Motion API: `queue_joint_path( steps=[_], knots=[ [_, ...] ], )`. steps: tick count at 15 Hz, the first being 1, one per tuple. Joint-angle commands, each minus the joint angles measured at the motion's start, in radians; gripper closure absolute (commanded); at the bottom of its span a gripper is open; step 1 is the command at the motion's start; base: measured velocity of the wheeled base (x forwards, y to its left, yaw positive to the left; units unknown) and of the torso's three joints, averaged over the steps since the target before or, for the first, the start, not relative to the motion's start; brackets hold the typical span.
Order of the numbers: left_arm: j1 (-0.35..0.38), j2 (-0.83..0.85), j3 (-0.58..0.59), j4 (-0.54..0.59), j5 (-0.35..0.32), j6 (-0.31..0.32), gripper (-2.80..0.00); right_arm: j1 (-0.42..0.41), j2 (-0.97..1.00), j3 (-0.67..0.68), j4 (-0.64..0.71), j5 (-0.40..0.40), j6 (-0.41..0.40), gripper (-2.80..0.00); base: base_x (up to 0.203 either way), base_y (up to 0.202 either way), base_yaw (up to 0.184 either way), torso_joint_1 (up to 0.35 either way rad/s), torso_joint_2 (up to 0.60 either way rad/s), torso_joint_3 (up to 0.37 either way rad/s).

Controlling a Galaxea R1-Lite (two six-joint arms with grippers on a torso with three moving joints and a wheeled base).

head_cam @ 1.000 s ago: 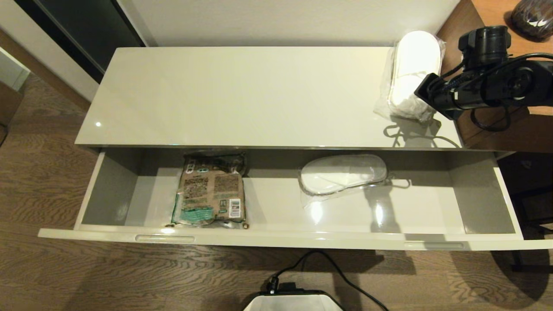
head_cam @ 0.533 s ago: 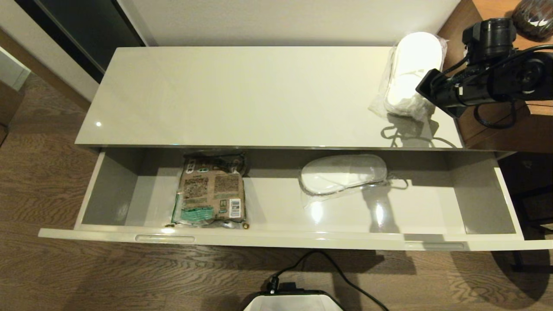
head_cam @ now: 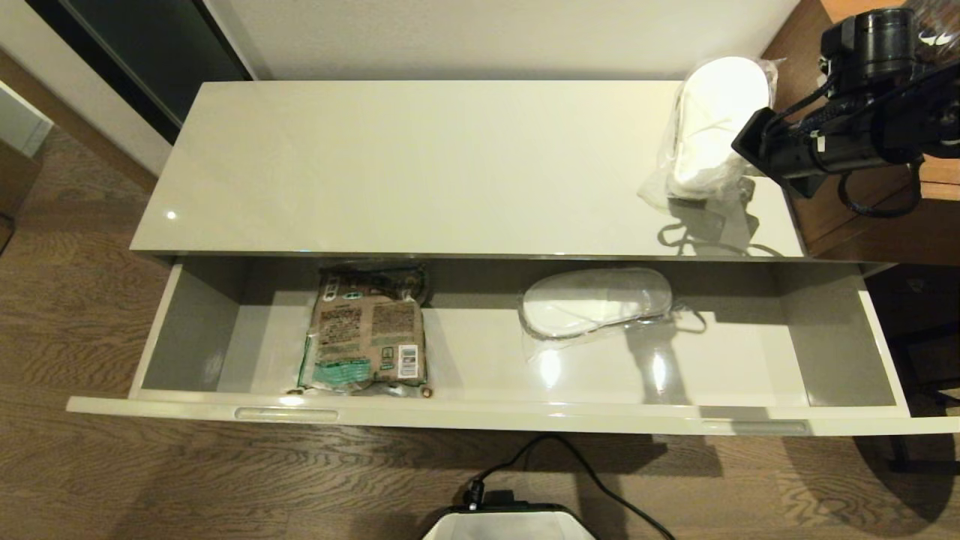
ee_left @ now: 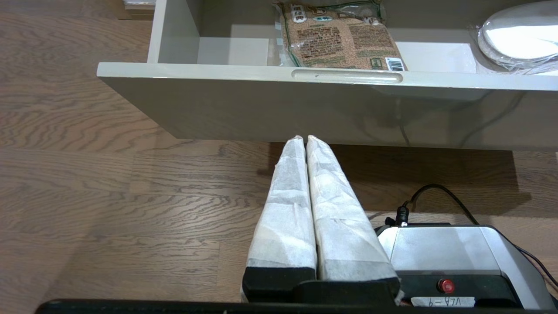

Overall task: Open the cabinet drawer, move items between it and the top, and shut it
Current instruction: Pick up the disposable slippers on the table

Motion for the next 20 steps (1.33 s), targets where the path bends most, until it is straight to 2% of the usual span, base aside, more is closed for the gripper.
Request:
queue_joint_path(
  steps=[1,6,17,20],
  knots=[
    [0.000,0.000,0.000,0.000,0.000,0.000,0.00,0.003,-0.044,0.000,0.020,-0.001,0.018,0.00,0.000,0.000,0.000,0.000,0.00,0.000],
    [0.000,0.000,0.000,0.000,0.000,-0.001,0.00,0.029,-0.103,0.000,0.108,-0.001,0.088,0.00,0.000,0.000,0.000,0.000,0.00,0.000],
    [0.000,0.000,0.000,0.000,0.000,0.001,0.00,0.166,-0.315,0.005,0.352,-0.022,0.200,0.00,0.000,0.000,0.000,0.000,0.00,0.000],
    [0.000,0.000,0.000,0.000,0.000,0.001,0.00,0.229,-0.374,0.009,0.413,-0.089,0.231,0.00,0.000,0.000,0.000,0.000,0.00,0.000]
  ],
)
